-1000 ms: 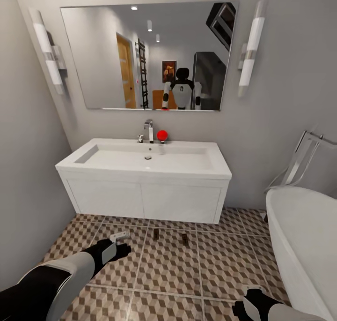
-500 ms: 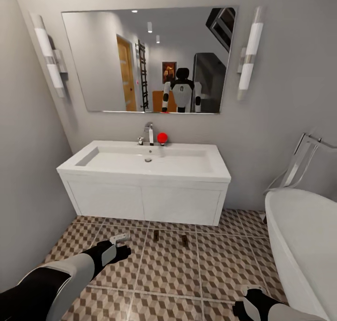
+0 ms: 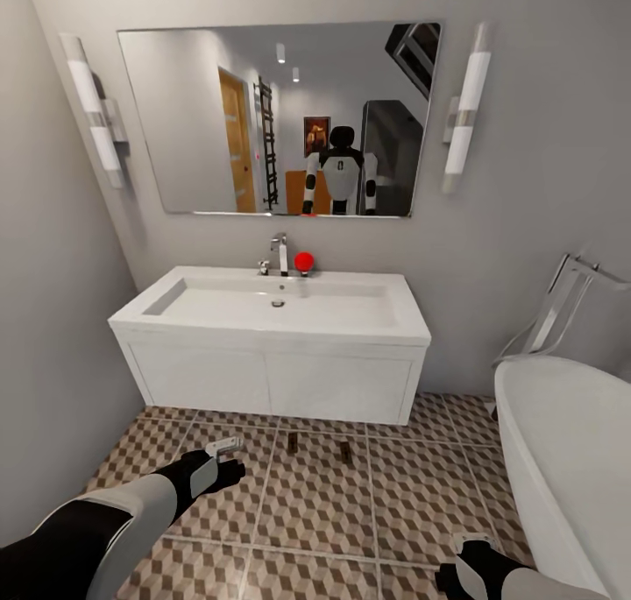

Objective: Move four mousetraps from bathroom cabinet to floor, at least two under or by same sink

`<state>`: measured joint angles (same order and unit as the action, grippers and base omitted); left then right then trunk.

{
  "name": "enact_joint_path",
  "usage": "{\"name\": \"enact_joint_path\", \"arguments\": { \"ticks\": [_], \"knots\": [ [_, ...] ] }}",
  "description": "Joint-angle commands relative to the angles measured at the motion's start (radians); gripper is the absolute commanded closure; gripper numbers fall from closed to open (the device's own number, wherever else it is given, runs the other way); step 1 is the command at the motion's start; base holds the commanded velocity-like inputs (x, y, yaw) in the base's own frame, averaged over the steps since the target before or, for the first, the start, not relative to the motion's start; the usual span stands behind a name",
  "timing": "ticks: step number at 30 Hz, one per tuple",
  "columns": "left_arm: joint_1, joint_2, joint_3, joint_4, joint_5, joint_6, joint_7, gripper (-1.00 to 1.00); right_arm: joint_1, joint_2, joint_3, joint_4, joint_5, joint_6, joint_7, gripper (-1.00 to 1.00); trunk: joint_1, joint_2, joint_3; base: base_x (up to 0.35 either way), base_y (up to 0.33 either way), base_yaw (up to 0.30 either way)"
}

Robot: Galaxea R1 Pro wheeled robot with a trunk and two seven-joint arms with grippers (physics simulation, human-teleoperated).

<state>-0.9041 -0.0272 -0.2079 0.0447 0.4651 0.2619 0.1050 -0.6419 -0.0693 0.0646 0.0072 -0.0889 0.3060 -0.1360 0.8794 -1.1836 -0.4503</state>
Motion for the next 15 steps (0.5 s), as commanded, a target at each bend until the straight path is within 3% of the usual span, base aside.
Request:
{"name": "enact_joint_path", "arguments": {
  "ticks": [1,15],
  "knots": [
    [-0.001,0.000,-0.008,0.001,0.010,0.002,0.003,-1.00,-0.001,0.000,0.007,0.001,-0.009,0.002,-0.003,-1.00,-0.004,0.007,0.002,0.000,0.000,0.000],
    [-0.001,0.000,-0.008,0.001,0.010,0.002,0.003,-1.00,-0.001,0.000,0.007,0.000,-0.009,0.002,-0.003,-1.00,-0.058,0.105,0.046,0.000,0.000,0.000]
  ]
}}
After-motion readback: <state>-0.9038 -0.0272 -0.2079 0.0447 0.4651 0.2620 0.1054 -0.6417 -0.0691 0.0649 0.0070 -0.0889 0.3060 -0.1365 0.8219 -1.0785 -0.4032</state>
